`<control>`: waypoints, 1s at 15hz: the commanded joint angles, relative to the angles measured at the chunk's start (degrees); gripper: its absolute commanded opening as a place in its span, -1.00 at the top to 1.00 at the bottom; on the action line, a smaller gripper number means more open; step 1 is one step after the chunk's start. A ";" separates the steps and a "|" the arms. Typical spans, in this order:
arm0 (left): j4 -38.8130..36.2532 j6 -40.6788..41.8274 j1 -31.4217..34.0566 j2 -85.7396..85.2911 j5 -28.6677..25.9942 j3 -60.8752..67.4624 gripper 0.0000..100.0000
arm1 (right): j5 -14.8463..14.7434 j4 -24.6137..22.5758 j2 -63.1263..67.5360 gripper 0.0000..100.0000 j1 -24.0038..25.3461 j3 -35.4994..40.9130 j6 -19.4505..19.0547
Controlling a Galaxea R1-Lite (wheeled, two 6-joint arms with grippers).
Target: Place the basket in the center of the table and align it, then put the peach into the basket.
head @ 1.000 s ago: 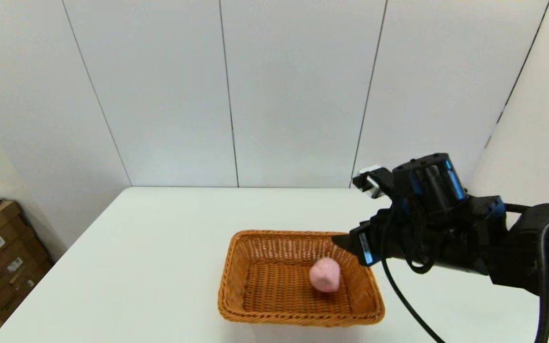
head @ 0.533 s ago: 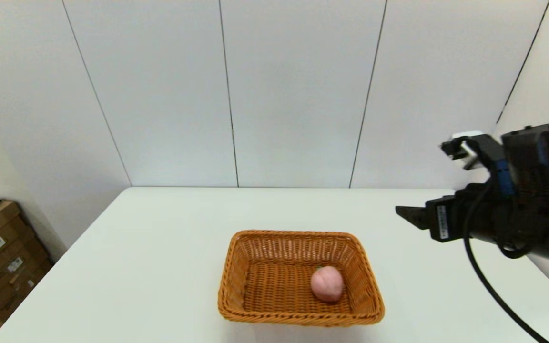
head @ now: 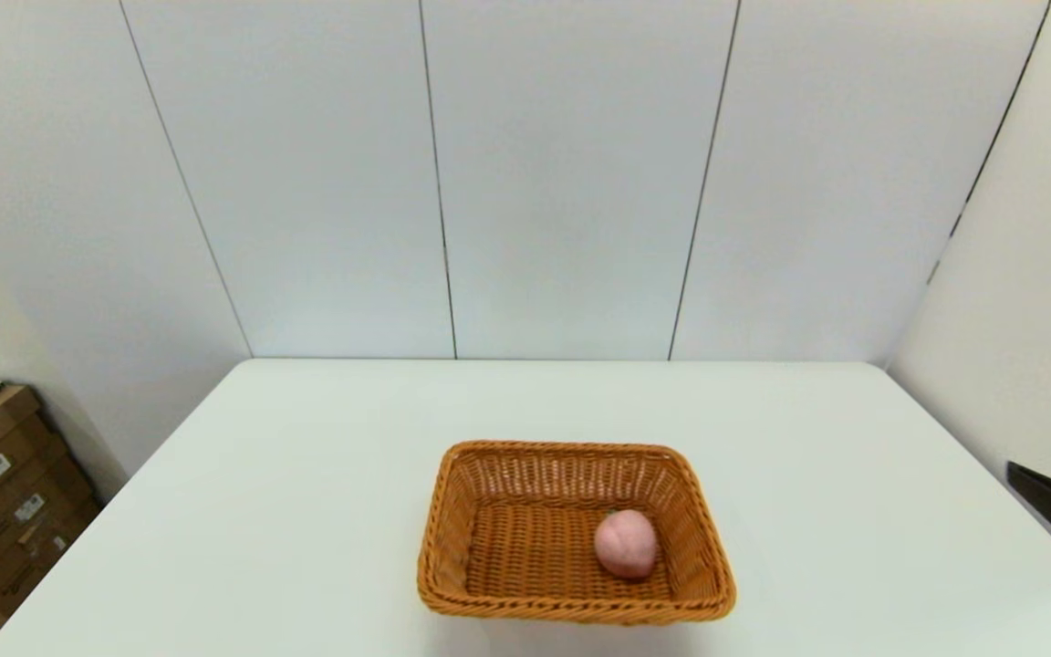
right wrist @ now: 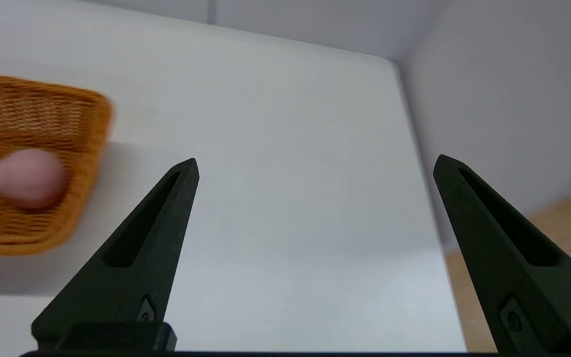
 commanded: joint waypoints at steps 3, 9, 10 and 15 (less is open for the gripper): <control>-0.04 -0.02 -0.02 -0.01 0.03 0.00 -1.00 | 0.00 7.30 -28.71 -1.00 -12.47 9.43 -0.69; -0.04 -0.02 -0.02 -0.01 0.03 0.00 -1.00 | 16.88 6.59 -46.73 -1.00 -15.81 21.47 -1.13; -0.04 -0.02 -0.02 -0.01 0.03 0.00 -1.00 | 17.76 5.98 -46.64 -1.00 -15.81 24.29 -1.30; -0.04 -0.02 -0.02 -0.01 0.03 0.00 -1.00 | 23.21 2.11 -46.56 -1.00 -15.81 27.45 0.89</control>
